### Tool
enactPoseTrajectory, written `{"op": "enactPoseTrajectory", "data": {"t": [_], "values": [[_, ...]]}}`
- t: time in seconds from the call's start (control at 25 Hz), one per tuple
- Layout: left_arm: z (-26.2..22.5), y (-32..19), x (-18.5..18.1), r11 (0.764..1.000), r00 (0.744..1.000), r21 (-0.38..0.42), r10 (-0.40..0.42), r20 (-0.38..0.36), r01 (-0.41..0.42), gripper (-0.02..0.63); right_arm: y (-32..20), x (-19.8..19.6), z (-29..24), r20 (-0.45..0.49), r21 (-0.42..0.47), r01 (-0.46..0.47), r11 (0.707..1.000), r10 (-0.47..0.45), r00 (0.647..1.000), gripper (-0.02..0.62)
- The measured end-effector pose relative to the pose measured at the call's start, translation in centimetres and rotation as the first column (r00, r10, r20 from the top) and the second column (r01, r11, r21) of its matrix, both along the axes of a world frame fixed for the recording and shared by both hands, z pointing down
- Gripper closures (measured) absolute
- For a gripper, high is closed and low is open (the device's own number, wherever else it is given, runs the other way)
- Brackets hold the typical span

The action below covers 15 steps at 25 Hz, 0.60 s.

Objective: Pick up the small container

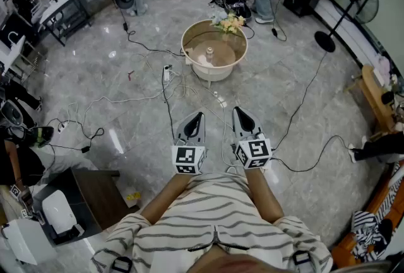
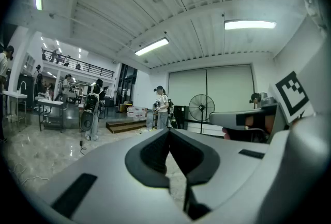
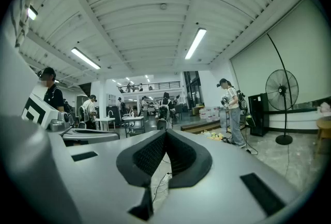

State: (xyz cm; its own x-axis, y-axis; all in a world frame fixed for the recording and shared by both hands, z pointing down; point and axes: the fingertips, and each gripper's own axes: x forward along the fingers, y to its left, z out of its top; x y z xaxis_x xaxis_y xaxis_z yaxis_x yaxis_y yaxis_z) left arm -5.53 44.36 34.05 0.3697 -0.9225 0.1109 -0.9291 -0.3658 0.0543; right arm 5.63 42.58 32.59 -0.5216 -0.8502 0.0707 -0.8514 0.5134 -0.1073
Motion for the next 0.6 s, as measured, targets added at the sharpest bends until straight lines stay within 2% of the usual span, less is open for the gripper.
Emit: {"op": "enactPoseTrajectory", "data": {"t": [0.24, 0.44, 0.6], "values": [[-1.2, -0.6, -1.7, 0.998, 0.999, 0.046, 0.035, 0.014, -0.036, 0.604, -0.4, -1.6, -1.5, 0.011, 0.049, -0.030, 0.998, 0.030, 0.999, 0.586], [-0.9, 0.1, -3.3, 0.999, 1.000, 0.040, 0.030, 0.002, -0.030, 0.604, 0.4, -3.3, -0.9, 0.031, 0.021, -0.014, 1.000, 0.014, 0.999, 0.584], [-0.5, 0.0, -3.9, 0.999, 1.000, 0.033, 0.028, -0.013, -0.028, 0.604, 0.4, -4.1, -0.9, 0.018, 0.034, -0.006, 0.999, 0.006, 1.000, 0.584]]}}
